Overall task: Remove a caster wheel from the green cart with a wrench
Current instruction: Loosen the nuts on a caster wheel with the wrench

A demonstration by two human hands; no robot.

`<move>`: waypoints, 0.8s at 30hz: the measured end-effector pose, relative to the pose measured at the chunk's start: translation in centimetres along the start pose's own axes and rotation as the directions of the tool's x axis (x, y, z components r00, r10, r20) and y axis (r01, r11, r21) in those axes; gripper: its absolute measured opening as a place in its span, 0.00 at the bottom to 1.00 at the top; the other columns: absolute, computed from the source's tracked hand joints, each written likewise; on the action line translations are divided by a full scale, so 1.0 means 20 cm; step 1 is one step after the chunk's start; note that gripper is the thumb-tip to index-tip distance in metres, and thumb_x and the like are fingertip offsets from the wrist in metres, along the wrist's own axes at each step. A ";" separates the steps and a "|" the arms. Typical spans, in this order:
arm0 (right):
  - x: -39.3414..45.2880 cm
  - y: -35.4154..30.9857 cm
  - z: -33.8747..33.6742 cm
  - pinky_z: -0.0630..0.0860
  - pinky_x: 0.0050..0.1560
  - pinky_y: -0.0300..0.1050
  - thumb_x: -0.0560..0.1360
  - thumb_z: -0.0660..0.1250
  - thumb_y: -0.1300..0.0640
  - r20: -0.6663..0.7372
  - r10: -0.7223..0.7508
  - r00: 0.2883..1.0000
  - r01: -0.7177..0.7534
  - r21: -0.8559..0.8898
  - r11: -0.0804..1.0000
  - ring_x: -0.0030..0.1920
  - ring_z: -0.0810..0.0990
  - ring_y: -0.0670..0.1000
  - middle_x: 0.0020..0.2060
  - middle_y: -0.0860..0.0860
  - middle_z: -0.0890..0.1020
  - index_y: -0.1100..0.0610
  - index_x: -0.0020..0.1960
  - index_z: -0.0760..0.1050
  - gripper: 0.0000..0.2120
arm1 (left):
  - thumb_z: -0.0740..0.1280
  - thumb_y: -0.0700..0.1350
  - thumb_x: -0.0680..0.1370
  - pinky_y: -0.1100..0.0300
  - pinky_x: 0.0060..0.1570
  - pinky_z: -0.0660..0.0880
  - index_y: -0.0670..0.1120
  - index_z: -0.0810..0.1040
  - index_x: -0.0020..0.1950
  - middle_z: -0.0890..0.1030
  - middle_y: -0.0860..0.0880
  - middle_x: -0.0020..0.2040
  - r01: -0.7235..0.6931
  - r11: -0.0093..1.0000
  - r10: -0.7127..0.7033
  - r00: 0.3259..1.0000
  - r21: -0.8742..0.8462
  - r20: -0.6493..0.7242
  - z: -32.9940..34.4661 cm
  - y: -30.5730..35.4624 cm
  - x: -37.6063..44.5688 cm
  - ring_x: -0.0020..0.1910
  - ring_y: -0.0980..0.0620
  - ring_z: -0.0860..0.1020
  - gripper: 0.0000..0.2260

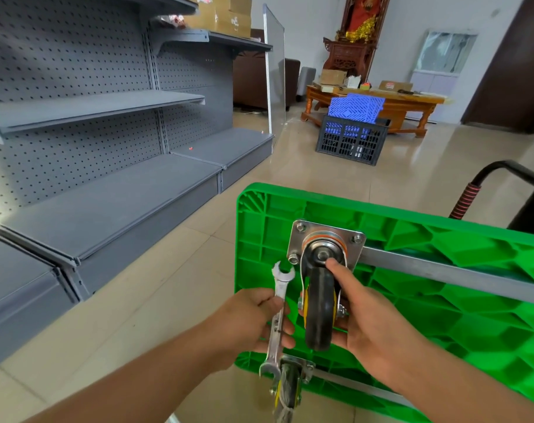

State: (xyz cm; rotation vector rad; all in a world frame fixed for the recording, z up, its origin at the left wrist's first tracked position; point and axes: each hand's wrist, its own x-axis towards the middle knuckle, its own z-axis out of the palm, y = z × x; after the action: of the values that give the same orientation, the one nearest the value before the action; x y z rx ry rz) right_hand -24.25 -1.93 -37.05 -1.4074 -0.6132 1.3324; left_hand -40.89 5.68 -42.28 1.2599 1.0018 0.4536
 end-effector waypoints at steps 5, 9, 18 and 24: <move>-0.01 0.00 0.01 0.80 0.56 0.58 0.67 0.71 0.41 0.007 0.011 1.000 -0.011 -0.015 1.000 0.47 0.87 0.58 0.45 0.59 0.87 0.59 0.56 0.82 0.26 | 0.60 0.40 0.84 0.55 0.33 0.72 0.41 0.73 0.49 0.74 0.47 0.34 0.014 0.937 -0.033 0.998 -0.349 -0.048 -0.01 -0.03 -0.03 0.29 0.51 0.71 0.06; -0.01 0.00 0.01 0.80 0.55 0.58 0.69 0.72 0.41 -0.010 0.019 1.000 -0.019 -0.005 1.000 0.48 0.86 0.59 0.48 0.64 0.85 0.60 0.54 0.83 0.25 | 0.67 0.43 0.80 0.59 0.27 0.60 0.44 0.71 0.53 0.60 0.50 0.29 -0.076 0.847 -0.008 0.988 -0.526 -0.155 0.08 0.06 0.00 0.25 0.53 0.59 0.07; -0.02 -0.01 0.01 0.82 0.50 0.56 0.73 0.71 0.42 -0.019 0.022 1.000 -0.022 0.000 1.000 0.43 0.86 0.56 0.43 0.59 0.87 0.59 0.52 0.84 0.20 | 0.74 0.49 0.77 0.65 0.18 0.57 0.42 0.74 0.52 0.61 0.52 0.24 -0.111 0.829 -0.072 0.951 -0.549 -0.301 0.21 0.19 0.10 0.19 0.55 0.58 0.14; 0.00 -0.01 0.01 0.82 0.49 0.54 0.74 0.71 0.42 -0.014 0.021 1.000 -0.021 -0.014 1.000 0.44 0.85 0.55 0.39 0.55 0.86 0.58 0.53 0.84 0.20 | 0.66 0.48 0.83 0.66 0.18 0.53 0.46 0.76 0.44 0.63 0.53 0.24 -0.085 0.832 -0.090 0.954 -0.548 -0.286 0.22 0.20 0.10 0.19 0.56 0.56 0.10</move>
State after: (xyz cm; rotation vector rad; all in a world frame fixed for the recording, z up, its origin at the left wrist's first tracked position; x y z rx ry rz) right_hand -24.48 -1.82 -36.83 -1.4371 -0.6016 1.3366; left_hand -35.38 5.96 -39.40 0.6680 1.0230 0.8876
